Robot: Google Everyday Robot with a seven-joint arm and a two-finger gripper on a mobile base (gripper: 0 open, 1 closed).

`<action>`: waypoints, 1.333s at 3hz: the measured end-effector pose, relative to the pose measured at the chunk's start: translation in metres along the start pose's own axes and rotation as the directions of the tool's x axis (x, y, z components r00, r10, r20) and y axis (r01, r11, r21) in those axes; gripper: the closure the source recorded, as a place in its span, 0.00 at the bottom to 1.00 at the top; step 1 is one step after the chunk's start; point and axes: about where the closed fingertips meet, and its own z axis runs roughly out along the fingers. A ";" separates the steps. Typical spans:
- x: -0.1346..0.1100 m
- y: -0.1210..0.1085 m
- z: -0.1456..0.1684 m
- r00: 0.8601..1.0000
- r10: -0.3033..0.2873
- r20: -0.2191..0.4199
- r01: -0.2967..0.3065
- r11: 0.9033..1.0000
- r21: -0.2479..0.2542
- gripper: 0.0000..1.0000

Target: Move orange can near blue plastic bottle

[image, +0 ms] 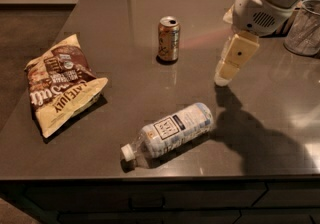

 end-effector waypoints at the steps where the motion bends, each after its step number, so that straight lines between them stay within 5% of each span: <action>1: -0.028 -0.033 0.025 0.996 0.053 0.066 -0.052 0.999 -0.012 0.00; 4: -0.109 -0.102 0.103 0.964 0.173 0.201 -0.180 0.983 0.017 0.00</action>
Offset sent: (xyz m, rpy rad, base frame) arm 0.1453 0.0708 -0.0197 0.2271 -0.0629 -0.1279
